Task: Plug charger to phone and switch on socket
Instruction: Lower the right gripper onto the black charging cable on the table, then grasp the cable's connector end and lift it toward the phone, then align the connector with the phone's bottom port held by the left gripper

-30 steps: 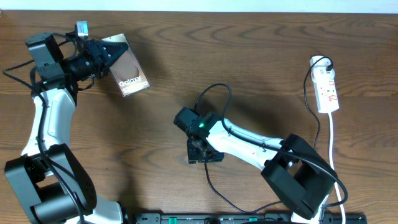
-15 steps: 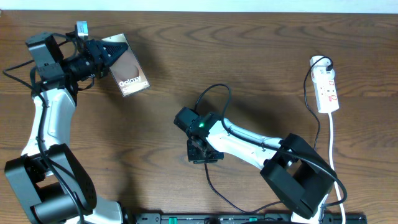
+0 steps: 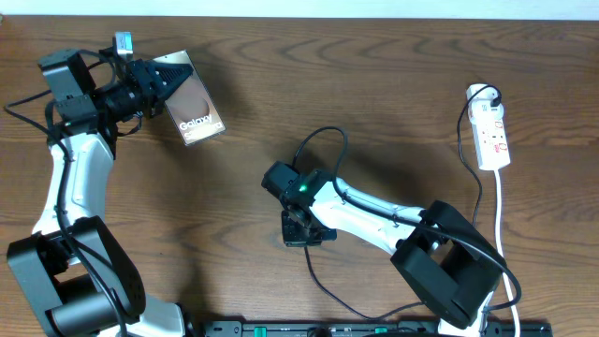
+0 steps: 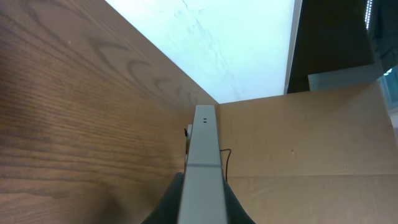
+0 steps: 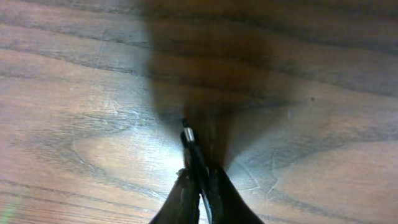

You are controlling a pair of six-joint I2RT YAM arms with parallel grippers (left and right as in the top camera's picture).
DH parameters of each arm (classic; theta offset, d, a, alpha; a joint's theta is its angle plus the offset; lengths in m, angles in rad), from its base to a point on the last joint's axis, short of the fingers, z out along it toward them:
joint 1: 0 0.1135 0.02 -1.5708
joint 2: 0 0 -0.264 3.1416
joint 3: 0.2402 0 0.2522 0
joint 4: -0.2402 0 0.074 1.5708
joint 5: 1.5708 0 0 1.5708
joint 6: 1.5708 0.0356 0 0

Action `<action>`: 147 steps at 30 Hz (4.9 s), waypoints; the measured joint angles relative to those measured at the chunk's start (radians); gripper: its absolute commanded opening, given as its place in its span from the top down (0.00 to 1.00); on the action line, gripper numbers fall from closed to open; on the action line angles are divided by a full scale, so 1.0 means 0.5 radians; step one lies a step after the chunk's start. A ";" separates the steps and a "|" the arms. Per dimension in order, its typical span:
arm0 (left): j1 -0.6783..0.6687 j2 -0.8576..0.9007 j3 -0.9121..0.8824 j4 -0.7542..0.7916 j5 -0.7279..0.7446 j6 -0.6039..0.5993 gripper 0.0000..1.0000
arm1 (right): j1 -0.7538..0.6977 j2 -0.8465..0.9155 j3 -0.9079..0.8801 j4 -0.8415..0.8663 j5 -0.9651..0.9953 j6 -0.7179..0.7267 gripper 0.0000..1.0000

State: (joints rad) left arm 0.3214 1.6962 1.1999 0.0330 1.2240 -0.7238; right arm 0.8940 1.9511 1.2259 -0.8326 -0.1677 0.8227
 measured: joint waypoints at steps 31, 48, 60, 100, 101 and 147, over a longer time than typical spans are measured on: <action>0.000 0.000 0.000 0.002 0.004 0.000 0.93 | -0.546 0.056 -0.008 1.234 -2.024 -1.374 0.99; 0.000 0.000 -0.002 0.311 0.394 -0.001 0.92 | -0.618 0.060 -0.009 2.303 -2.265 -0.865 0.99; -0.137 0.000 -0.002 0.511 0.444 -0.032 0.93 | -0.647 0.065 -0.010 2.483 -2.336 -0.826 0.99; -0.320 0.000 -0.002 0.838 0.259 -0.117 0.92 | -0.693 0.389 0.006 3.571 -2.686 -0.307 0.99; -0.320 0.000 -0.002 0.838 0.255 -0.117 0.92 | -0.693 0.389 0.007 3.593 -2.685 -0.300 0.99; -0.387 0.000 -0.002 0.944 0.161 -0.166 0.93 | -0.732 0.389 0.008 3.956 -2.477 0.064 0.99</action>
State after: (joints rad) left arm 0.1280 1.6962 1.1988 0.5049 1.3045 -0.8070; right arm 0.5278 2.1456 1.2301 1.1454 -1.4063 0.8547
